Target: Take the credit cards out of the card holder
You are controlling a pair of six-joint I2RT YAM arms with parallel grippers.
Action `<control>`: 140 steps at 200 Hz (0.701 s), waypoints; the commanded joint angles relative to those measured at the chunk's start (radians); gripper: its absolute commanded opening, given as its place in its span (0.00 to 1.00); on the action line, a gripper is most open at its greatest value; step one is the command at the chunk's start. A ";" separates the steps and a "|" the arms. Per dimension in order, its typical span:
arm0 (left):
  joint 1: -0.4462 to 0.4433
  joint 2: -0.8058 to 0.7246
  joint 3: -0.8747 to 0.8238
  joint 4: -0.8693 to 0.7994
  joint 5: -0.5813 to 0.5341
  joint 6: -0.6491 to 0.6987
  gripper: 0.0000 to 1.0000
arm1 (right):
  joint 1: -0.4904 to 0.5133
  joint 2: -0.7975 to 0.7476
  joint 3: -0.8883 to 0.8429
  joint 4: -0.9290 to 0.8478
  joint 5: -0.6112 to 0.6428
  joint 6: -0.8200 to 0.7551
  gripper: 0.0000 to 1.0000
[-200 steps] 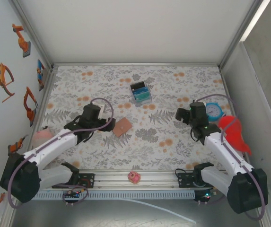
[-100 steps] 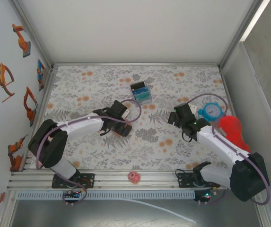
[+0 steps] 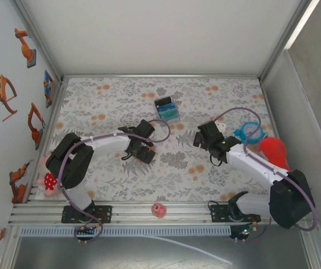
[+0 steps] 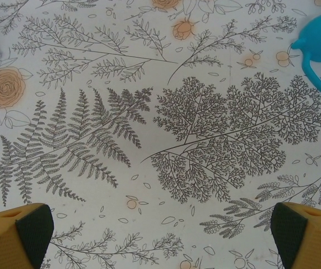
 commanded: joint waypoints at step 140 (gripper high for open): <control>0.031 -0.017 0.008 0.060 -0.062 -0.229 0.98 | 0.008 0.046 0.045 0.032 -0.012 0.027 0.99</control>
